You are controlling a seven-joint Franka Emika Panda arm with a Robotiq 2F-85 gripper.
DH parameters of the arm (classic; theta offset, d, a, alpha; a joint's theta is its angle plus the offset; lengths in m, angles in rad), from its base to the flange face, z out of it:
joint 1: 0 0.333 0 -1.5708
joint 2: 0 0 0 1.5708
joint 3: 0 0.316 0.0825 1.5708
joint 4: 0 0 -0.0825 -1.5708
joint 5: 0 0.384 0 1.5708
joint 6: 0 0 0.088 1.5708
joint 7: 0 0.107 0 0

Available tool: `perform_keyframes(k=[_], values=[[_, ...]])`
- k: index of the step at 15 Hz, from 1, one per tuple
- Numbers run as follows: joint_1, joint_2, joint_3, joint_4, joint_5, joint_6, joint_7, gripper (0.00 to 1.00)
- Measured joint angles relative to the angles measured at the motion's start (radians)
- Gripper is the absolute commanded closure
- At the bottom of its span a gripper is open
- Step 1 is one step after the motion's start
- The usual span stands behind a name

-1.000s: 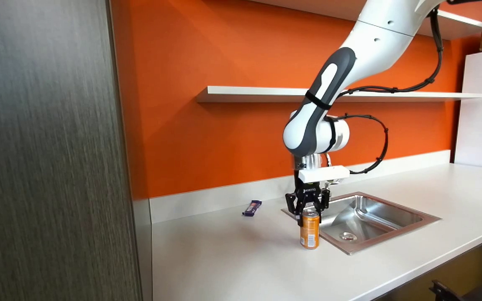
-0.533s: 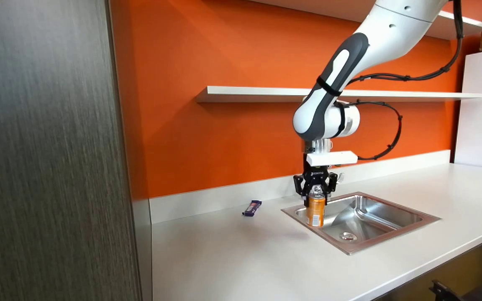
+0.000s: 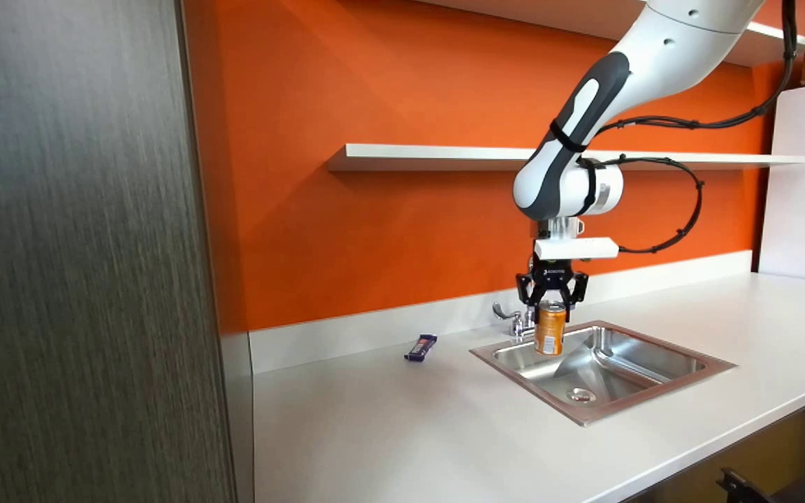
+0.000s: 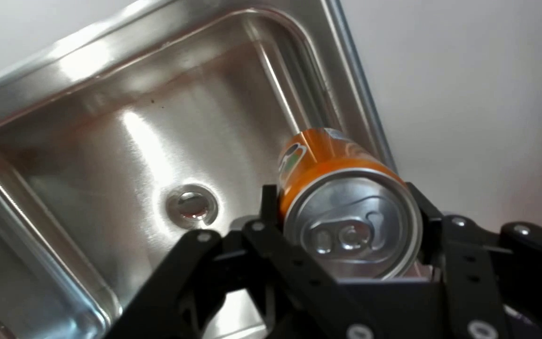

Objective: Put the can in the sink.

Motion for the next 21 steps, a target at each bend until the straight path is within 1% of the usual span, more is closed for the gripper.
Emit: perform_keyframes(k=[4,8,15,21], values=[[-0.045,0.088,-0.041,0.077,0.001,-0.006,0.0,0.62],[-0.077,0.226,-0.062,0.187,0.02,-0.014,0.0,0.62],[-0.094,0.445,-0.061,0.335,0.088,-0.048,-0.001,0.62],[-0.098,0.547,-0.055,0.395,0.113,-0.07,-0.001,0.62]])
